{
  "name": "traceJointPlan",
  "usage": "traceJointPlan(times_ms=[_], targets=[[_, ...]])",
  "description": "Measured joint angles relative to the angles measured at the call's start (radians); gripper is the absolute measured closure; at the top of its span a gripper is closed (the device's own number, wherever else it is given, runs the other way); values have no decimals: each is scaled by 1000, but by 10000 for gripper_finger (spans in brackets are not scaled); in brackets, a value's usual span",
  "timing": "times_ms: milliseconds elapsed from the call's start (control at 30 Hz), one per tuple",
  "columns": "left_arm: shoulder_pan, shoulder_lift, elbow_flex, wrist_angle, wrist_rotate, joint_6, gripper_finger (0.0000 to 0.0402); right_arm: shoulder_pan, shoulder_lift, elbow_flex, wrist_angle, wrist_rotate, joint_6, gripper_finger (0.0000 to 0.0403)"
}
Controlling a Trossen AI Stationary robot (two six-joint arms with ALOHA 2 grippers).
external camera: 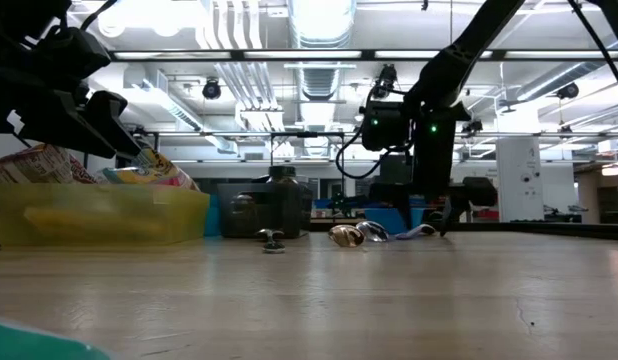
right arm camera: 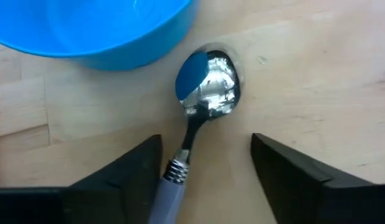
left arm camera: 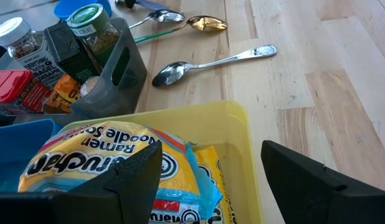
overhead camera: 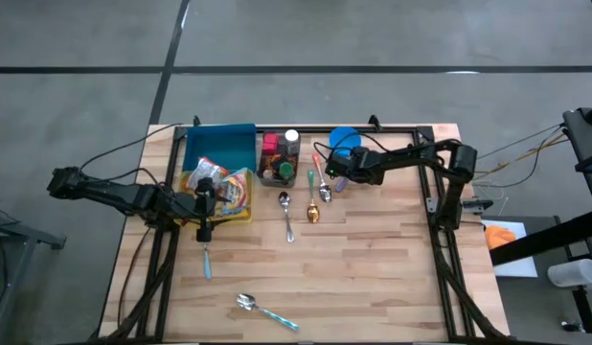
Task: Pick & Place Food Item
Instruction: Put the purple spoon into the blue bin
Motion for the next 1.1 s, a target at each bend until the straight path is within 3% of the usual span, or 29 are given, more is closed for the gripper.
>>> traceJointPlan(times_ms=[667, 1100], targets=[[0, 0, 0, 0, 0, 1, 130, 0, 2, 0, 12, 43, -60, 378], [0, 0, 0, 0, 0, 3, 130, 0, 0, 0, 8, 44, -77, 387]])
